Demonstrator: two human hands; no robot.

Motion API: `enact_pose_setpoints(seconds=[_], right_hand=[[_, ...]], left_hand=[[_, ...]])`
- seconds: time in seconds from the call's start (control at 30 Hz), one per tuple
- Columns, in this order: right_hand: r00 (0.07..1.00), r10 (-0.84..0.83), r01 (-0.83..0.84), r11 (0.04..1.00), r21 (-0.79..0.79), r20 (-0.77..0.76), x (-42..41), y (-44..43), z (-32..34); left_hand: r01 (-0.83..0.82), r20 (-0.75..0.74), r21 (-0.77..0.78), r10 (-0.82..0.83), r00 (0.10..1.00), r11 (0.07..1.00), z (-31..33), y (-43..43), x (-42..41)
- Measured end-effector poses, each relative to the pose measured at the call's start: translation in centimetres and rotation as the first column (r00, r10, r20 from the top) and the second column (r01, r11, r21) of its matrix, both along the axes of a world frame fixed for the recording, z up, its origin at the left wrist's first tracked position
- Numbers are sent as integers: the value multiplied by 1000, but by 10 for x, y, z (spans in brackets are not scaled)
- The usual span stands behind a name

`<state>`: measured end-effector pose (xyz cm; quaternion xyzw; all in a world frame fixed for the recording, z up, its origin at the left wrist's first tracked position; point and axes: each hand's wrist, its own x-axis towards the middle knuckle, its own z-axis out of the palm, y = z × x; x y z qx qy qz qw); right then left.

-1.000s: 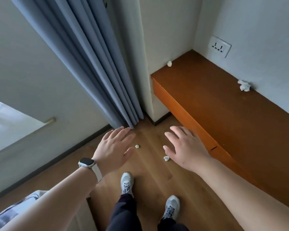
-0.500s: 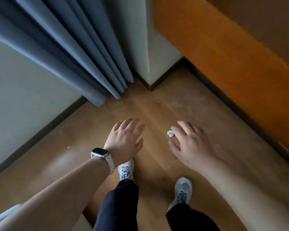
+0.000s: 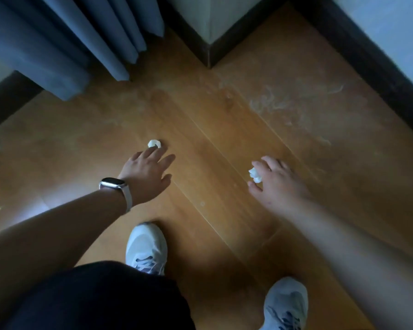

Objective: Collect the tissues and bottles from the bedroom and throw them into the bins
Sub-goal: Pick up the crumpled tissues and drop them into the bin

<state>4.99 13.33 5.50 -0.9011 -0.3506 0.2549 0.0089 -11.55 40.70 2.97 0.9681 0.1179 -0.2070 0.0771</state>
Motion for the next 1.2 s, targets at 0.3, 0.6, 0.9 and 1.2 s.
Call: enact_pose_setpoints(seconds=[0.3, 0.6, 0.9, 1.2], right_hand=[[990, -90, 79, 992, -101, -105, -4, -3, -84], [978, -169, 156, 982, -104, -123, -12, -13, -104], [967, -126, 96, 986, -139, -222, 0, -3, -90], [955, -250, 265, 961, 80, -159, -13, 10, 17]], left_hand=[[-282, -82, -39, 278, 957, 959, -70, 46, -2], [-325, -41, -172, 323, 946, 930, -80, 52, 17], [-478, -74, -282, 478, 876, 832, -71, 37, 22], [-428, 99, -384, 497, 862, 818, 56, -8, 31]])
